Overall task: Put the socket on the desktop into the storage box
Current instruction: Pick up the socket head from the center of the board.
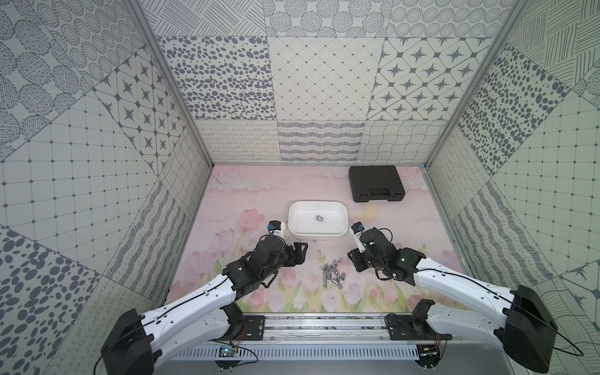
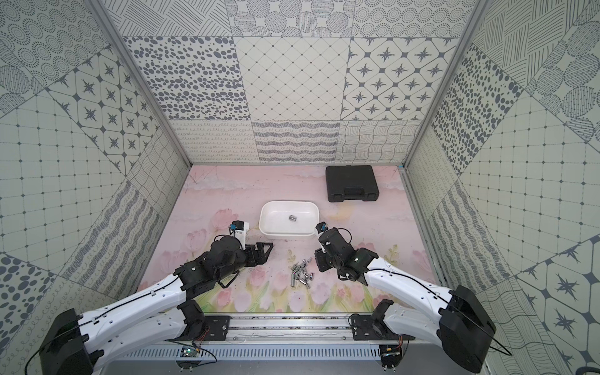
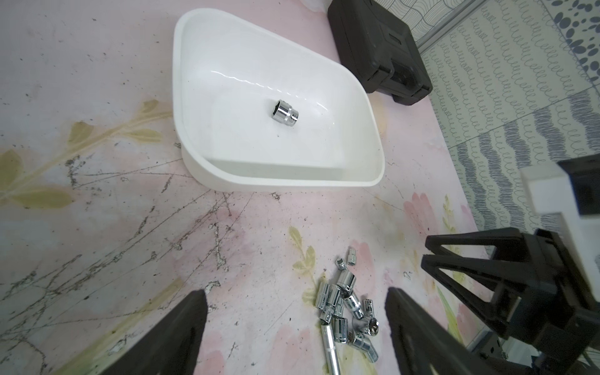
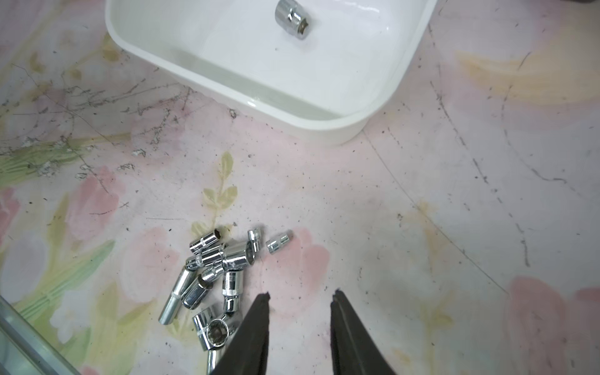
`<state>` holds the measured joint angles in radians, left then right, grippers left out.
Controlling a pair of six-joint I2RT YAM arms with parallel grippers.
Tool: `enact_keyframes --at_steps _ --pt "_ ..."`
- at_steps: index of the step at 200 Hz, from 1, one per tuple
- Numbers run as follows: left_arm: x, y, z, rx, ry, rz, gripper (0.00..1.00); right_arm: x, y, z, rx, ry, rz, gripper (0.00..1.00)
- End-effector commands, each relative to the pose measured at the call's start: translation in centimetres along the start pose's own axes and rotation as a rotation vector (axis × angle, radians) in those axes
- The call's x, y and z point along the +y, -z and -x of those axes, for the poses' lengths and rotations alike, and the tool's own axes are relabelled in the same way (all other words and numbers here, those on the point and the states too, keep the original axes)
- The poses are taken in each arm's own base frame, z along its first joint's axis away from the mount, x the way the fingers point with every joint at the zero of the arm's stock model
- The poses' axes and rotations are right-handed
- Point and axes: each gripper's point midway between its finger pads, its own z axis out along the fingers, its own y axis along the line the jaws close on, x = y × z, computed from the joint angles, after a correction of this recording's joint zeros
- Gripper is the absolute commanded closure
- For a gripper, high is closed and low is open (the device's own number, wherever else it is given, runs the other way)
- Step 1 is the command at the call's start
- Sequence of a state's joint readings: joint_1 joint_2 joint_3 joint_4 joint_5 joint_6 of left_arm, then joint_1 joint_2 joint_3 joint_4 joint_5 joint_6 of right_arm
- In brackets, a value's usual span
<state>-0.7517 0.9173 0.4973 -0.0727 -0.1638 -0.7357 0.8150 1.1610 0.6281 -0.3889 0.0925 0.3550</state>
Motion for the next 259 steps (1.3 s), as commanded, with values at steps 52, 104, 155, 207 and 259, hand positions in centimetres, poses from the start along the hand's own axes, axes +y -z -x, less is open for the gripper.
enact_keyframes --at_steps 52,104,155,207,259 --pt "-0.5 -1.3 -1.2 0.102 -0.045 0.014 0.09 4.9 -1.5 -0.3 0.037 0.171 -0.017 0.64" --pt "-0.4 -1.1 -1.1 0.096 -0.037 0.019 0.09 4.5 -0.6 -3.4 0.033 0.134 0.025 0.57" --pt "-0.2 -1.0 -1.0 0.089 -0.042 0.035 0.09 5.5 -1.4 -4.7 0.077 0.167 0.057 0.55" --pt "-0.2 -1.0 -1.0 0.087 -0.041 0.034 0.09 6.1 -2.1 -5.3 0.102 0.203 0.043 0.56" --pt "-0.2 -1.1 -1.1 0.093 -0.040 0.033 0.09 6.8 -2.4 -5.3 0.107 0.221 0.049 0.61"
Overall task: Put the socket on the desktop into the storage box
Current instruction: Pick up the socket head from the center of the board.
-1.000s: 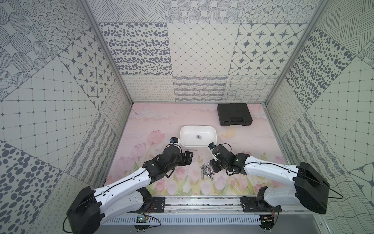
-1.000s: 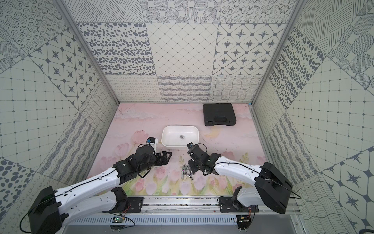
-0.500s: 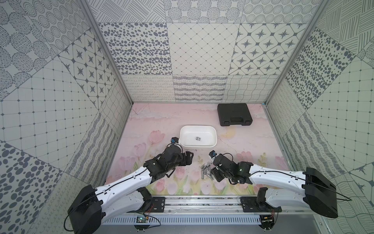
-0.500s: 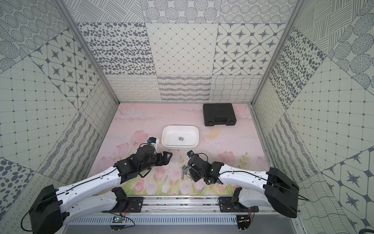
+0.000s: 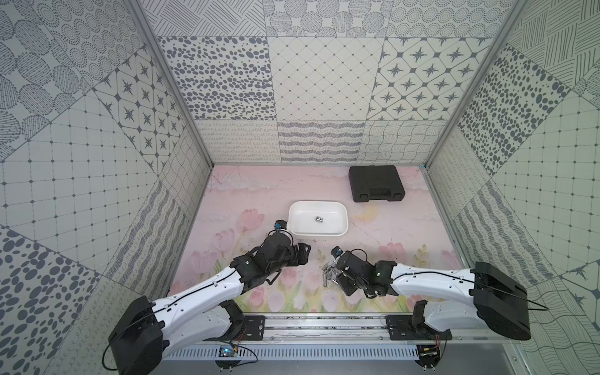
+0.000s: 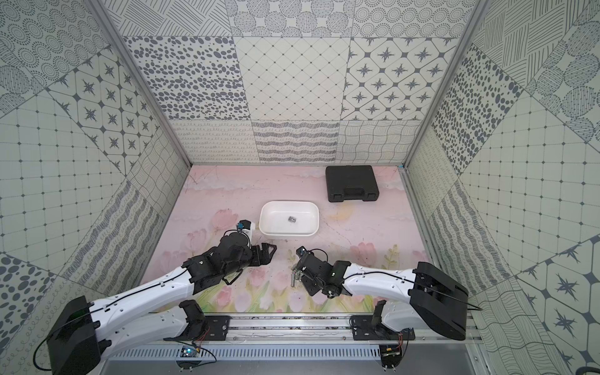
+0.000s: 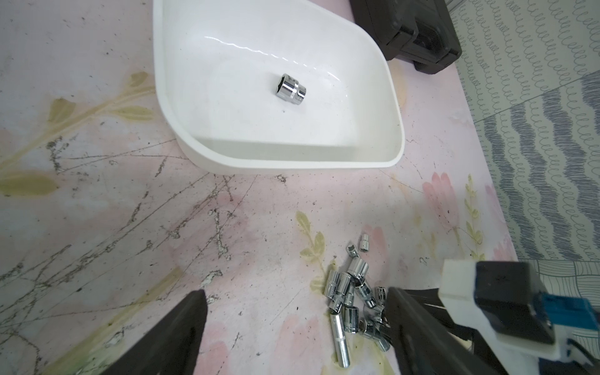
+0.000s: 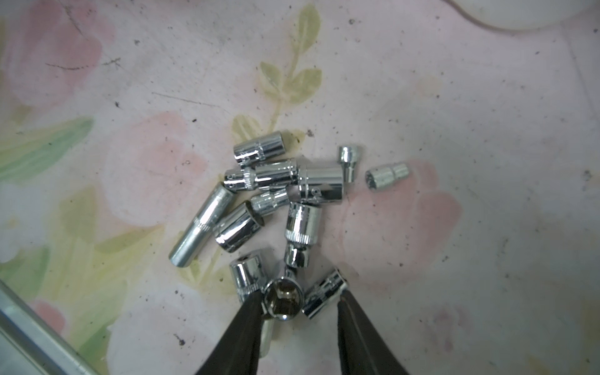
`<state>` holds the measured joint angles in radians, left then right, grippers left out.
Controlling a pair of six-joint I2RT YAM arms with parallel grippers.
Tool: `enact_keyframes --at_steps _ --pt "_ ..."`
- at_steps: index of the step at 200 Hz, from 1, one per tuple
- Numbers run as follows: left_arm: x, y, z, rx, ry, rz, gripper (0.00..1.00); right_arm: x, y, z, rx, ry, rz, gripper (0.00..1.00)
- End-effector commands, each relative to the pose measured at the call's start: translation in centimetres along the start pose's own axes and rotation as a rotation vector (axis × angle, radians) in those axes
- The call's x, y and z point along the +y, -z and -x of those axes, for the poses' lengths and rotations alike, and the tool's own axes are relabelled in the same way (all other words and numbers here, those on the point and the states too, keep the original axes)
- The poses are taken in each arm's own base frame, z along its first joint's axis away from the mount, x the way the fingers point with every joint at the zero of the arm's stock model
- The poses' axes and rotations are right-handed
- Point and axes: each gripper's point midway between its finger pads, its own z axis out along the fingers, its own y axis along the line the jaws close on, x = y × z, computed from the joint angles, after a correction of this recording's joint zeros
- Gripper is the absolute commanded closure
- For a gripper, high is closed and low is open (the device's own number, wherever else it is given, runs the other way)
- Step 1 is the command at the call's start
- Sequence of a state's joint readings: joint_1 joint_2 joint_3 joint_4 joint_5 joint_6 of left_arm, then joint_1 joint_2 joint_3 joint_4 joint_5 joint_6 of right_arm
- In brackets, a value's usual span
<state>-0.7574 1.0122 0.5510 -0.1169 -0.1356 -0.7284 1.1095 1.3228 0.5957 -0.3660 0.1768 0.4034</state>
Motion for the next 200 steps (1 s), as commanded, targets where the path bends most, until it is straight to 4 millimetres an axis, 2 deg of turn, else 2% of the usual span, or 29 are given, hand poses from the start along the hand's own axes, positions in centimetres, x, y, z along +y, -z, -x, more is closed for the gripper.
enact_keyframes --at_steps 1,68,155,200 --pt "-0.05 0.09 0.02 0.007 -0.019 0.003 0.09 1.08 0.18 1.87 -0.049 0.002 0.024 0.62" --pt "-0.06 -0.12 -0.11 0.013 -0.021 0.006 0.09 1.02 -0.06 1.75 -0.041 0.013 0.002 0.71" --pt "-0.10 -0.25 -0.22 0.020 -0.019 0.006 0.09 1.05 -0.52 1.48 -0.018 0.022 -0.010 0.79" --pt "-0.09 -0.25 -0.29 0.025 -0.018 0.010 0.09 0.99 0.42 1.99 -0.054 0.029 -0.015 0.84"
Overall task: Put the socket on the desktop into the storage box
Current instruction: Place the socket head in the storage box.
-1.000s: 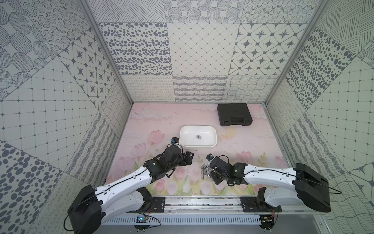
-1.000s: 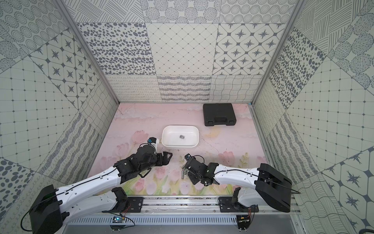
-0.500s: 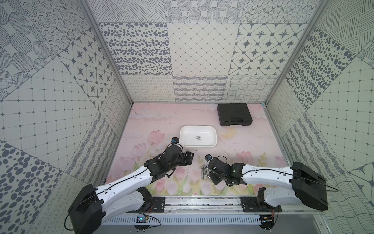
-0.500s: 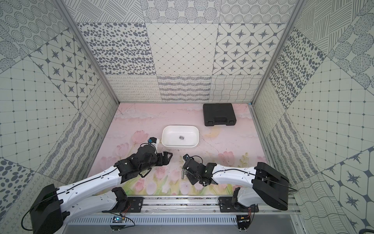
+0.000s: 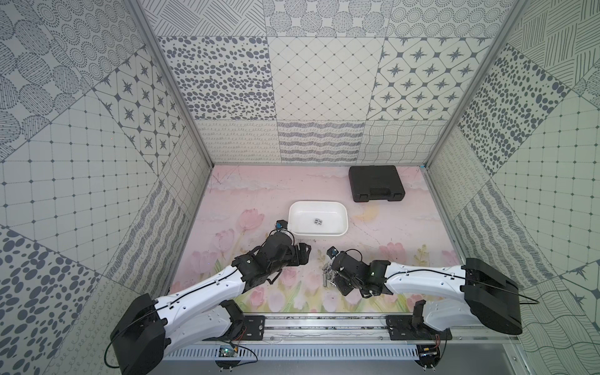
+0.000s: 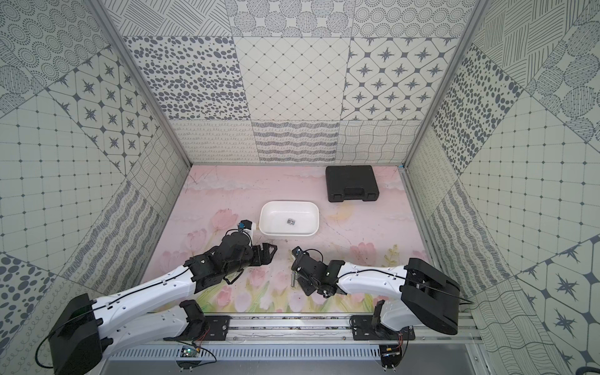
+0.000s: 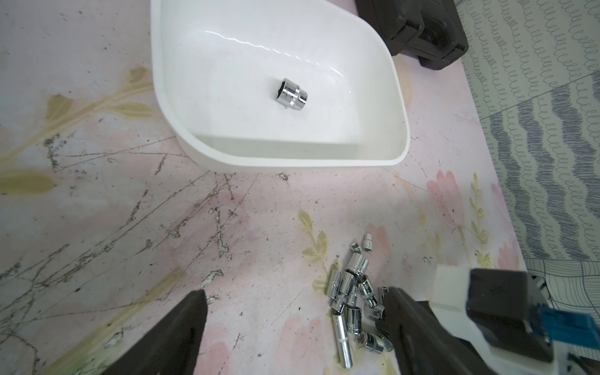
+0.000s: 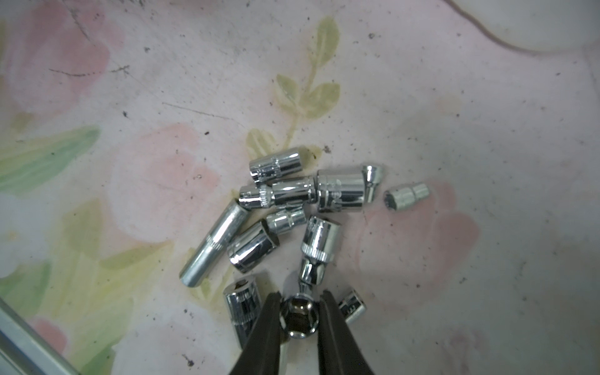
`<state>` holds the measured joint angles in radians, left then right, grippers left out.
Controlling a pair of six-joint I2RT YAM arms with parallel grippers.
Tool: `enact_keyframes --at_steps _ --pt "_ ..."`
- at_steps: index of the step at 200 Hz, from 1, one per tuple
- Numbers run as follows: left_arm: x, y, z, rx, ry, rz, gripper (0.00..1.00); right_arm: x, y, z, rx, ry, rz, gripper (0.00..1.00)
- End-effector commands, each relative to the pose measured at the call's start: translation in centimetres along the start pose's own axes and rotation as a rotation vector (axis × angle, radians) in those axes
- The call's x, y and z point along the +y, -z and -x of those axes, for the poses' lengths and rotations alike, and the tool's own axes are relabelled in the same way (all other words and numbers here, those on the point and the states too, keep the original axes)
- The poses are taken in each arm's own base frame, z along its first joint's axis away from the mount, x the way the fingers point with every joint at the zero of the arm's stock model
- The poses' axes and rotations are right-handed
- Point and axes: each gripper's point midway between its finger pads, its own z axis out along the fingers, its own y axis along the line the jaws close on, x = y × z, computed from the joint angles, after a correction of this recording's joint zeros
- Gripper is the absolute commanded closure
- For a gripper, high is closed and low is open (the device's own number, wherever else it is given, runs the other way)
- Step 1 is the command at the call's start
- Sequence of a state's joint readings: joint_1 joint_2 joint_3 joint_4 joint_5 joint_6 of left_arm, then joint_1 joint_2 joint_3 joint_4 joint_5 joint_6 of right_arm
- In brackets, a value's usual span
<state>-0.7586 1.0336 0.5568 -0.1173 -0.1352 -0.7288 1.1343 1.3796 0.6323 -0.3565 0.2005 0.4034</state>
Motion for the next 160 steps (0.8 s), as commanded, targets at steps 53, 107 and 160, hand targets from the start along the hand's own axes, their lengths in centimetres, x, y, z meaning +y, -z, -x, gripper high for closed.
enact_keyframes --at_steps 53,107,160 --pt "0.1 0.8 0.4 -0.013 -0.011 0.016 0.09 -0.3 5.7 4.0 -0.236 -0.036 0.035 0.85" --pt "0.2 1.3 0.8 -0.040 0.003 0.015 0.09 -1.5 11.5 12.0 -0.410 -0.069 -0.037 0.85" --pt "0.8 1.4 1.0 -0.069 0.008 0.030 0.09 -5.5 5.0 19.0 -0.297 -0.169 -0.059 0.86"
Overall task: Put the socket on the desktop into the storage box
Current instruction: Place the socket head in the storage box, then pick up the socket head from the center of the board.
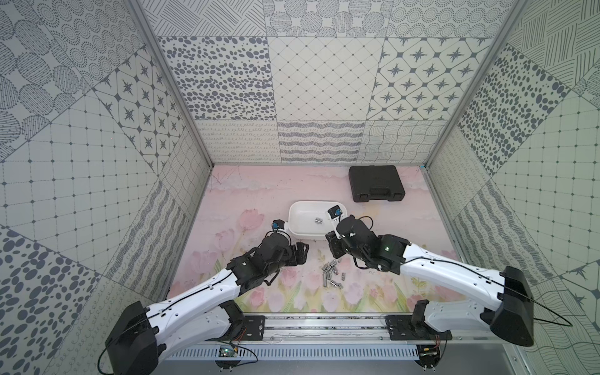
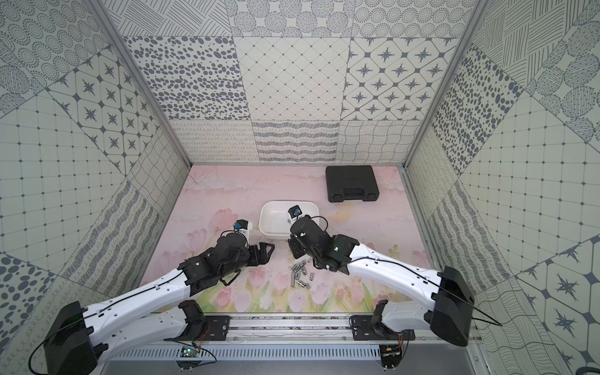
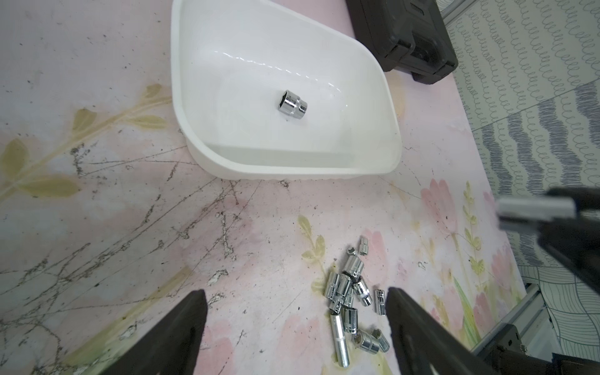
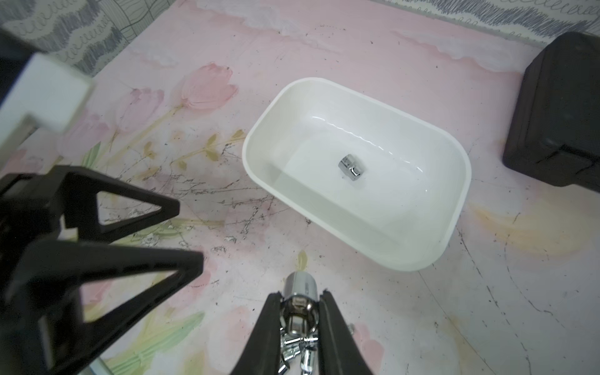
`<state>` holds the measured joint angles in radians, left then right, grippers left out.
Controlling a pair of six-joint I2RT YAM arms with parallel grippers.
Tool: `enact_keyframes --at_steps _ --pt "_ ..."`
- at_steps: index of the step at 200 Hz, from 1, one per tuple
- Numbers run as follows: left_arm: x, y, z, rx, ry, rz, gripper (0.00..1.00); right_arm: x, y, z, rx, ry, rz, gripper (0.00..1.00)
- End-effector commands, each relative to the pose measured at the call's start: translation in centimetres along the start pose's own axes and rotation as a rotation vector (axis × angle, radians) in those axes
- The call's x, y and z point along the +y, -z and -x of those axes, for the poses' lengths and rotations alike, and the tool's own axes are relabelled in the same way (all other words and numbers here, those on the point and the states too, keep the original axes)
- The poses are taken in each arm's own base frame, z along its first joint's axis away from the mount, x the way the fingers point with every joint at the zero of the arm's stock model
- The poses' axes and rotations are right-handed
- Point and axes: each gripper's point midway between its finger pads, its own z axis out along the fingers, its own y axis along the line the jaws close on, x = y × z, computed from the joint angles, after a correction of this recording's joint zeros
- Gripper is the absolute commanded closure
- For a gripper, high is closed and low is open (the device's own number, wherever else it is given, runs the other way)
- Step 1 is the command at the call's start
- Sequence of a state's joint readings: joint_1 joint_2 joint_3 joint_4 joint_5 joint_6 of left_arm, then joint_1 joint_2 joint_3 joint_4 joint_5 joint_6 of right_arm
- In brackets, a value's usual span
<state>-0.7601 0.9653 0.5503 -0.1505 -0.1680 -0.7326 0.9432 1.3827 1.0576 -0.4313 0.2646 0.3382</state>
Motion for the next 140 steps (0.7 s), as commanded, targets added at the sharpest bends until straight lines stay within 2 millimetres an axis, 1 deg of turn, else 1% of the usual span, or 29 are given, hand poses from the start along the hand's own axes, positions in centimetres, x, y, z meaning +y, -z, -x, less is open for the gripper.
enact_keyframes --at_steps 1,19,36,58,71,82,92,110,124,140 --pt "0.5 0.1 0.2 -0.025 0.001 0.025 0.09 -1.2 -3.9 1.1 0.049 -0.005 -0.010 0.86" --pt "0.5 0.2 0.3 -0.028 0.001 0.024 0.09 -2.9 -7.0 1.6 0.088 -0.046 -0.030 0.86" --pt "0.4 0.3 0.3 -0.028 0.003 0.016 0.09 -4.3 -9.3 1.7 0.108 -0.086 -0.049 0.85" --pt "0.3 0.5 0.3 -0.029 0.006 0.011 0.09 -5.0 -11.0 1.4 0.132 -0.085 -0.065 0.82" --pt "0.4 0.5 0.4 -0.032 0.008 0.010 0.09 -5.1 -11.3 1.5 0.132 -0.080 -0.075 0.75" --pt "0.3 0.6 0.4 -0.034 0.008 0.007 0.09 -5.2 -11.3 1.6 0.132 -0.084 -0.072 0.68" --pt "0.4 0.7 0.4 -0.038 0.008 0.010 0.09 -5.2 -11.0 1.8 0.126 -0.087 -0.067 0.60" --pt "0.4 0.6 0.4 -0.039 0.007 0.012 0.09 -4.9 -9.9 2.1 0.116 -0.084 -0.049 0.57" --pt "0.5 0.6 0.4 -0.039 0.008 0.013 0.09 -4.7 -8.0 2.3 0.097 -0.072 -0.034 0.56" --pt "0.4 0.5 0.3 -0.035 0.005 0.013 0.09 -3.8 -5.2 1.2 0.078 -0.019 -0.014 0.56"
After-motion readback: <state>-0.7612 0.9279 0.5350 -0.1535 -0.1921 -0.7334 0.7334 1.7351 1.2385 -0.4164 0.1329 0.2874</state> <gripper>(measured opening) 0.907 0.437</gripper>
